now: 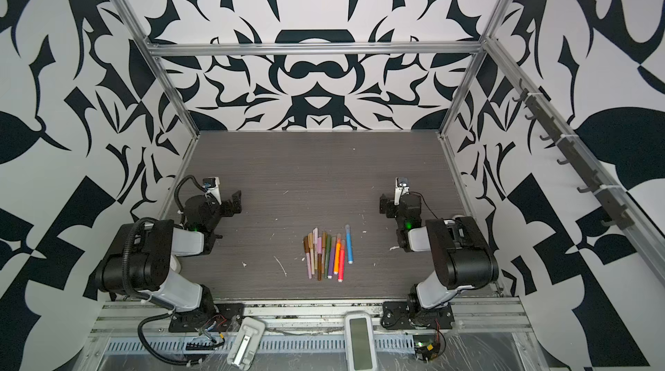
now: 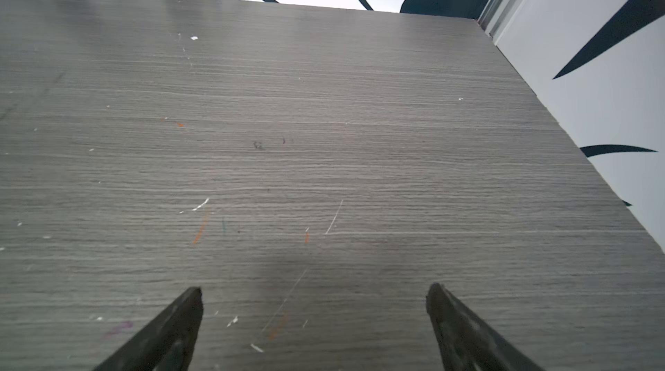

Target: Open the pen caps

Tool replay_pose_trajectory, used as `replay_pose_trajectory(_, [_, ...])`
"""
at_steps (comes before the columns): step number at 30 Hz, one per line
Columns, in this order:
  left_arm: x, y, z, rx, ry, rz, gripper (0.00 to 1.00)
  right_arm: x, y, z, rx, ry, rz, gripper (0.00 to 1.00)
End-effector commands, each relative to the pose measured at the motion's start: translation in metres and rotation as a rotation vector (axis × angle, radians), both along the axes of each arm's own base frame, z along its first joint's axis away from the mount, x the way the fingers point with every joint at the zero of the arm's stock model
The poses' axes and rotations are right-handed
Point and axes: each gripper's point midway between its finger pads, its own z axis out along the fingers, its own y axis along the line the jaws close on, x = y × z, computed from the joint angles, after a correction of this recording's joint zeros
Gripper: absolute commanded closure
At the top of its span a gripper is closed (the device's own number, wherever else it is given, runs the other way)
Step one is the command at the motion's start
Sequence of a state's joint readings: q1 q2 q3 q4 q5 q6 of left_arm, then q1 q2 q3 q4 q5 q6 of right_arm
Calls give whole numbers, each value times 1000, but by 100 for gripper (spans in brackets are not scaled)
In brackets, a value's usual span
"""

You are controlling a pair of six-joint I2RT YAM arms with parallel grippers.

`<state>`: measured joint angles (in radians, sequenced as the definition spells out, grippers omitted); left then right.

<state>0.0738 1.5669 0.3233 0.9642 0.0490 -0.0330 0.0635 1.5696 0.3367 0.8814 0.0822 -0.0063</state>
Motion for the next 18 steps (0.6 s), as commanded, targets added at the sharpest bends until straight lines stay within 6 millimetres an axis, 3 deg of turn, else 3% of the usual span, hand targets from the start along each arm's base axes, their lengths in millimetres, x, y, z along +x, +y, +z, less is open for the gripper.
replay_pose_trajectory(1, [7,1,14,-7,-44,0,1,9,0,19,18,-63,2,0])
replay_pose_trajectory(13, [7,1,14,-4,-45,2,1,8,0,19,19,-63,-3,0])
replay_pose_trajectory(18, [11,12,12,-12,-19,68,1,9,0,19,20,-63,-5,0])
